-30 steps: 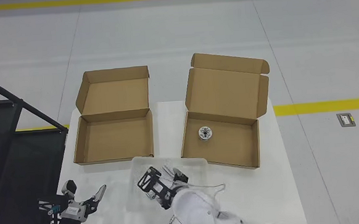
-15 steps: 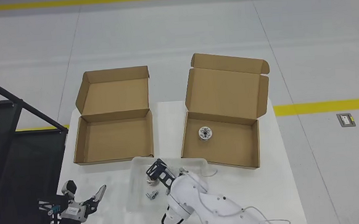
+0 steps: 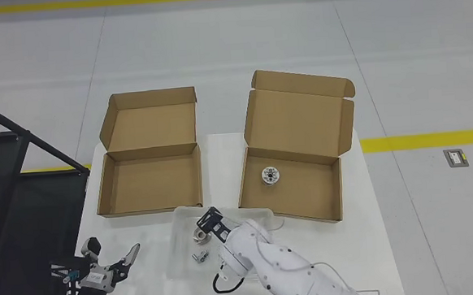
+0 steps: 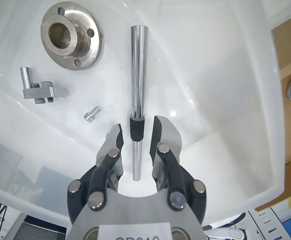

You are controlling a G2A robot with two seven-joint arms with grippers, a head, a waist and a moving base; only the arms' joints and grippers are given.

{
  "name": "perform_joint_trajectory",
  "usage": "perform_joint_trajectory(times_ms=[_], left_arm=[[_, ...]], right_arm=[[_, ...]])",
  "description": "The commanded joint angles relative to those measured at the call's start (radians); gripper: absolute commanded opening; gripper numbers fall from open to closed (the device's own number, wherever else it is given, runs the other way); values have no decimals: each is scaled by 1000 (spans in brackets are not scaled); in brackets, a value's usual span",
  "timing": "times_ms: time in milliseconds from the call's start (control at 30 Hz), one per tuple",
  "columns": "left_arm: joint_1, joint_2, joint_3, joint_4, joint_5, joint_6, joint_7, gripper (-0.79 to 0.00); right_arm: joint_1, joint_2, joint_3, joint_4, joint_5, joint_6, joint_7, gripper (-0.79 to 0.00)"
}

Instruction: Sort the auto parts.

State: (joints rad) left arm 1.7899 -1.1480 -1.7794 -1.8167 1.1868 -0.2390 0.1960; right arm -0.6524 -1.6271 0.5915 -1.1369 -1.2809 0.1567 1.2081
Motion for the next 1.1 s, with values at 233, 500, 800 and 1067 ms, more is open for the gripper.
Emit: perform_joint_trajectory(times_ms=[233, 500, 800, 1067], left_arm=[[0, 0, 0, 0, 0, 0, 0, 0], [0, 0, 0, 0, 0, 0, 0, 0], [0, 0, 0, 0, 0, 0, 0, 0], [0, 0, 0, 0, 0, 0, 0, 0]], right_arm=[[15, -24, 13, 70, 26, -23, -17, -496], [28, -42, 25, 124, 39, -41, -33, -610], [29, -52, 52, 127, 43, -57, -62, -785], [-58, 4, 161, -192, -48, -143, 14, -785]])
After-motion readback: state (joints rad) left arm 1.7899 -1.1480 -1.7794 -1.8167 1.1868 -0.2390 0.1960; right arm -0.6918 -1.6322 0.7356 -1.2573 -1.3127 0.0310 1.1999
